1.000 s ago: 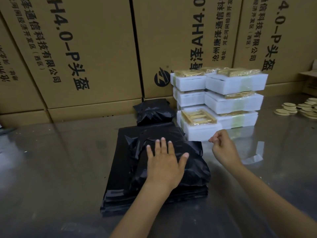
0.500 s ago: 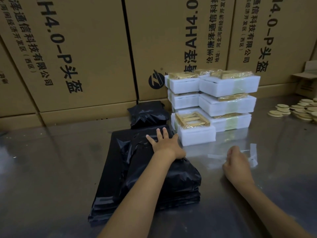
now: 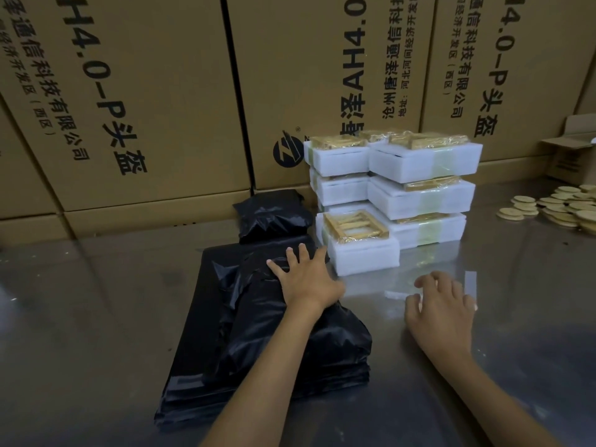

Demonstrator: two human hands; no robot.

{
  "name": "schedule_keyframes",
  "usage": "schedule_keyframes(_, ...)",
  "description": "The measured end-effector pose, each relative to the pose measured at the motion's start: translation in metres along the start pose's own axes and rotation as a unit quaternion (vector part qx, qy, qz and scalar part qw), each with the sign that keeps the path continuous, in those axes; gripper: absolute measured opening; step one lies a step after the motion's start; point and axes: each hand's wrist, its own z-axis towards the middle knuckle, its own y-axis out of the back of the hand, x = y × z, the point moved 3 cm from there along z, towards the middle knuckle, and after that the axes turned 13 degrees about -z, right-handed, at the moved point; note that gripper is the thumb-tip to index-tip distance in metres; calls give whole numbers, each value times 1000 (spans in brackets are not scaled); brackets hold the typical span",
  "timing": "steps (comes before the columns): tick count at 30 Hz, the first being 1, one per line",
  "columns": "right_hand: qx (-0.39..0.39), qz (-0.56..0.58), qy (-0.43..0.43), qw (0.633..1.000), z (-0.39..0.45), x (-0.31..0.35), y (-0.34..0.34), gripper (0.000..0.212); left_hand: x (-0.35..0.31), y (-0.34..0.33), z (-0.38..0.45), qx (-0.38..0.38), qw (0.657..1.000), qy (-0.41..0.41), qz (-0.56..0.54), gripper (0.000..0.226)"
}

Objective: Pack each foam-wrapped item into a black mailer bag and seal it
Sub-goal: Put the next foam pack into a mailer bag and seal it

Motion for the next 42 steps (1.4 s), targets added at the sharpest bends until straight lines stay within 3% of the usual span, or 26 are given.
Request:
schedule_keyframes(2,1,14,20,1000,-2,2,1,20,5,18,-2,6,979,-11,-206,66)
schedule_keyframes(4,3,32,32,999,-5,3,2,24,23,44,-8,-12,900,-6,-436,54)
schedule_keyframes(5,1,42,35,998,-8,3,2,26,40,57,-13,-51,874,-2,-483,48)
schedule_keyframes(7,4,70,50,996,-14,8,4,28,82,74,-24,-141,871,26,-470,43)
schedule_keyframes(9,37,127,71,989,-21,18,5,31,117,74,-36,-173,872,72,-452,49)
schedule_keyframes(13,137,285,45,948,-28,58,17,35,127,52,-47,-83,854,110,-502,67)
schedule_keyframes(16,224,398,-9,889,-14,97,36,29,113,51,-42,-22,860,105,-498,74)
schedule_keyframes(19,287,429,24,856,8,132,54,42,104,52,-32,17,864,126,-487,86)
schedule_keyframes(21,314,393,69,861,10,149,53,60,102,49,-28,18,877,131,-462,95)
schedule_keyframes(24,309,284,142,896,-7,163,36,70,105,42,-25,9,881,135,-453,102)
schedule_keyframes(26,284,270,146,908,-14,163,26,71,108,40,-24,5,878,133,-461,104)
schedule_keyframes(36,328,385,4,863,-16,150,17,91,117,39,-31,-12,843,131,-521,93)
schedule_keyframes(42,345,471,-78,808,-25,142,18,51,118,35,-40,-32,822,124,-555,85)
